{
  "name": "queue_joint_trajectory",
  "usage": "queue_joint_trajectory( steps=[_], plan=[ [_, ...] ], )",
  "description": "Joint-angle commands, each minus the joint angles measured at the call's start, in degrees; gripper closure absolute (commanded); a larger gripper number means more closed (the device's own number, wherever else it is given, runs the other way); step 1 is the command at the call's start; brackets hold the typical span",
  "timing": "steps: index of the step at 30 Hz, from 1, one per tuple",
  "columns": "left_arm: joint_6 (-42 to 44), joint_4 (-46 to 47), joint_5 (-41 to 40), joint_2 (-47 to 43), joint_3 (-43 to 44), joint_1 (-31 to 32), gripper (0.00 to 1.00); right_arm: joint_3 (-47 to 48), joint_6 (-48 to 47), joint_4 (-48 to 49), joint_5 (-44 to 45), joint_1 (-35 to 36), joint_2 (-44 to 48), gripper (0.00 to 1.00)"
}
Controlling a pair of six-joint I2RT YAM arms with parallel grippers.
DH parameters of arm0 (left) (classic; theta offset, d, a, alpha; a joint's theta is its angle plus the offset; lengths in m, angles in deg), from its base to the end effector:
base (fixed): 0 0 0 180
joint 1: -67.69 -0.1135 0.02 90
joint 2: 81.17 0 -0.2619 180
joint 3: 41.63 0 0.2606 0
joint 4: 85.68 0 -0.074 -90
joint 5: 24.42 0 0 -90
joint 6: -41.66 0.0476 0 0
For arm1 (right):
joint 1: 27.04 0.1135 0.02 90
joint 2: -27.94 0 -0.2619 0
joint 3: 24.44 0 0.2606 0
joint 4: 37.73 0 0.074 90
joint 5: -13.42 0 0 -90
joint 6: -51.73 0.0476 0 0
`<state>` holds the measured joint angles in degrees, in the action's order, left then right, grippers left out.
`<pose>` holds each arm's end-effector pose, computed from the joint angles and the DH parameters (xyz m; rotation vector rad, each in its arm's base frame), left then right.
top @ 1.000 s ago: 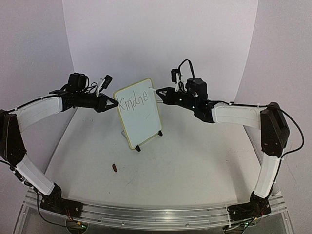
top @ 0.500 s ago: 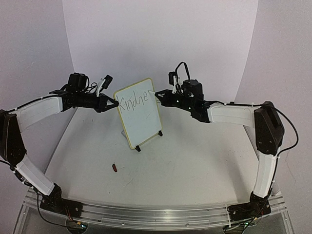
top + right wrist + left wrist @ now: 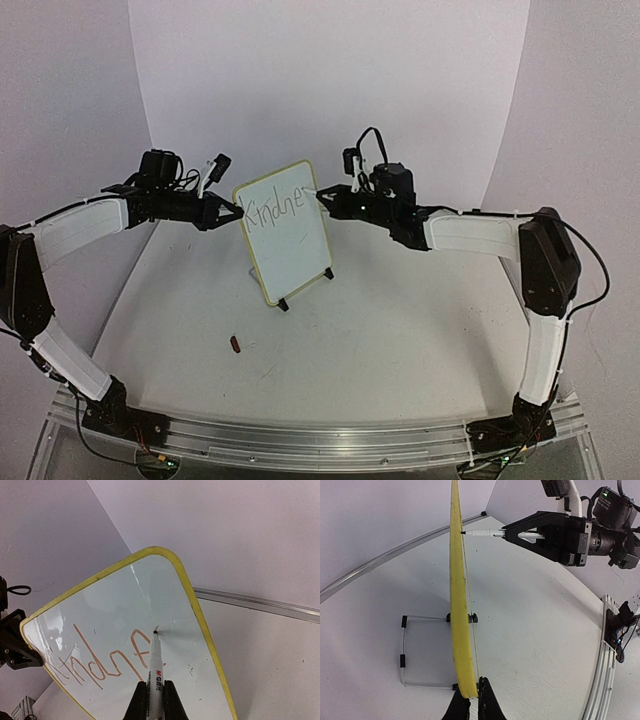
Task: Write a sentence on the whiteboard
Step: Write on the whiteboard with the whiteboard marker without the cap.
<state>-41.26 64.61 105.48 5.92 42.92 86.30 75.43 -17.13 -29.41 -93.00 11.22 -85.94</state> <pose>0.3319 -0.1440 0.3045 0.8607 1.9183 -0.8588 0.3827 0.3189 0.2780 -0.4881 1.7020 1.0076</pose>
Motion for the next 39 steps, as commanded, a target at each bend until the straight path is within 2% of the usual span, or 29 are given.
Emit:
queue_joint_trajectory(
  steps=[1,10,22,35,39],
  plan=[
    [1.9,-1.6,-1.5,1.6,1.2,0.5,1.00,-0.1,-0.8,0.2,-1.8,-0.2,-0.5,1.00],
    [1.9,-1.6,-1.5,1.7,1.3,0.5,1.00,-1.5,-0.8,0.2,-1.3,-0.2,-0.2,1.00],
    [2.0,-1.6,-1.5,1.8,1.3,0.5,1.00,-2.1,-0.1,-1.2,4.2,-0.2,0.0,1.00],
    [1.9,-1.6,-1.4,1.7,1.3,0.5,1.00,-4.2,-0.3,-1.8,4.1,-0.2,0.6,1.00],
    [2.0,-1.6,-1.5,1.7,1.3,0.5,1.00,-4.2,-1.4,-1.8,1.1,-0.2,0.7,1.00]
  ],
)
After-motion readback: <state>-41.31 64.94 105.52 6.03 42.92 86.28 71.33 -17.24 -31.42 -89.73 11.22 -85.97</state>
